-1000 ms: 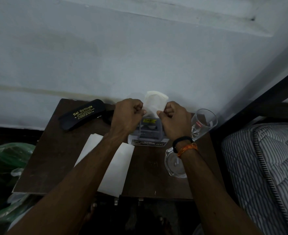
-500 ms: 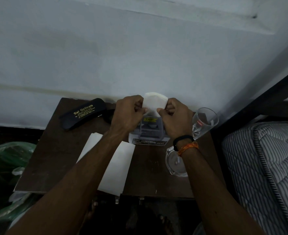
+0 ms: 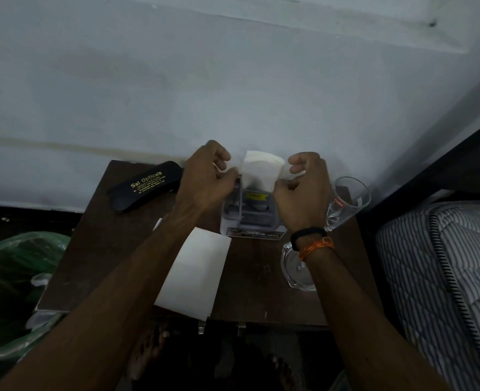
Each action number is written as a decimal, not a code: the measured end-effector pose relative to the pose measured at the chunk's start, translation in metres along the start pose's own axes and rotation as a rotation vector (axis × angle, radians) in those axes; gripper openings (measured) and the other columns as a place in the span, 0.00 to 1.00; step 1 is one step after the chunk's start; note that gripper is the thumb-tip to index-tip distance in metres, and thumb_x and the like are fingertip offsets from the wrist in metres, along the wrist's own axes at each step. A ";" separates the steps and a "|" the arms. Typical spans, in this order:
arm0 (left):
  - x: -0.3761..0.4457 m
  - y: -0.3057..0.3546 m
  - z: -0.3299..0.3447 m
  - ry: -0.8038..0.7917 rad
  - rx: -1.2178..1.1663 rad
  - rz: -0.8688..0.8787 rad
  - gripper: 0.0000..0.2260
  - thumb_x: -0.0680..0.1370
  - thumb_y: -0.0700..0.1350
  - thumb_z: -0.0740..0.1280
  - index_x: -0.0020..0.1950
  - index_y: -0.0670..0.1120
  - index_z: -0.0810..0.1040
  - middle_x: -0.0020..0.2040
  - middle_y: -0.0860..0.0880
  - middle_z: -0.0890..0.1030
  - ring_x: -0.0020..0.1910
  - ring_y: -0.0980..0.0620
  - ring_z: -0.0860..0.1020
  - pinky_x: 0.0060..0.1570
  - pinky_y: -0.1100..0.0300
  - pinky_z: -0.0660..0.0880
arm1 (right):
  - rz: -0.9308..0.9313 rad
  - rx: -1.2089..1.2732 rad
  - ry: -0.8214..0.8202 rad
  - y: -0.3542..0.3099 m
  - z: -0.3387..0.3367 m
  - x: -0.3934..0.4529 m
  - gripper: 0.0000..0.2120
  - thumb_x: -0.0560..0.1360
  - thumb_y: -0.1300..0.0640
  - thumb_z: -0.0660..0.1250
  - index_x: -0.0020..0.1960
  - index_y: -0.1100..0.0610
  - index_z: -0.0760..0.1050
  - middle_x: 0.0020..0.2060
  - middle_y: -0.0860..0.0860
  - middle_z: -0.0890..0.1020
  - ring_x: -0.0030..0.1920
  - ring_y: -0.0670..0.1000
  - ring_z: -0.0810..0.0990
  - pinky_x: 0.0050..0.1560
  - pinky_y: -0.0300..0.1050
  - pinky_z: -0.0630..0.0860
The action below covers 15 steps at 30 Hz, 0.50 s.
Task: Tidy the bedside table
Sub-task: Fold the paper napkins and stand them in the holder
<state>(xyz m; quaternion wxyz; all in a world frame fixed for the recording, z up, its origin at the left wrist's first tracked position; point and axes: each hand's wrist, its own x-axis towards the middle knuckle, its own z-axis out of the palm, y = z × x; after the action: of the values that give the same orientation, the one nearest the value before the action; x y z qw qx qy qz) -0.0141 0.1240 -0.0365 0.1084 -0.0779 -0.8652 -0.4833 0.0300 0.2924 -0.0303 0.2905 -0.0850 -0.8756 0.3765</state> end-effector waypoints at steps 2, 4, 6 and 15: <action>-0.001 -0.004 -0.012 0.024 0.000 -0.030 0.06 0.73 0.36 0.70 0.47 0.41 0.74 0.38 0.48 0.77 0.36 0.57 0.74 0.36 0.69 0.72 | -0.141 0.007 0.028 -0.012 -0.001 -0.009 0.11 0.66 0.64 0.64 0.48 0.58 0.74 0.43 0.52 0.76 0.36 0.46 0.73 0.35 0.40 0.71; -0.003 -0.014 -0.025 -0.025 0.050 -0.074 0.05 0.72 0.34 0.68 0.44 0.41 0.74 0.36 0.51 0.76 0.35 0.57 0.74 0.33 0.70 0.71 | -0.263 0.003 -0.083 -0.024 0.001 -0.024 0.05 0.68 0.63 0.63 0.44 0.57 0.74 0.41 0.50 0.76 0.36 0.47 0.73 0.36 0.40 0.71; -0.007 -0.028 -0.036 -0.154 0.150 -0.103 0.04 0.71 0.35 0.69 0.42 0.40 0.76 0.37 0.50 0.78 0.37 0.52 0.77 0.35 0.62 0.74 | -0.321 -0.038 -0.293 -0.034 0.007 -0.044 0.03 0.70 0.61 0.64 0.41 0.54 0.73 0.38 0.48 0.76 0.36 0.48 0.73 0.37 0.40 0.70; -0.039 -0.058 -0.060 -0.818 0.687 -0.059 0.36 0.67 0.52 0.78 0.71 0.48 0.69 0.68 0.47 0.69 0.67 0.46 0.67 0.66 0.53 0.68 | -0.186 -0.444 -0.979 -0.038 0.029 -0.108 0.26 0.72 0.45 0.71 0.66 0.53 0.69 0.62 0.52 0.73 0.62 0.54 0.74 0.59 0.51 0.76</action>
<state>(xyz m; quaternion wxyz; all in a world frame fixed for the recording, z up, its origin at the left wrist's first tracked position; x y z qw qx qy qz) 0.0159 0.0411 -0.0639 -0.2322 -0.1957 -0.9470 -0.1050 0.1043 0.2084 -0.0669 -0.1440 0.1187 -0.9708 0.1509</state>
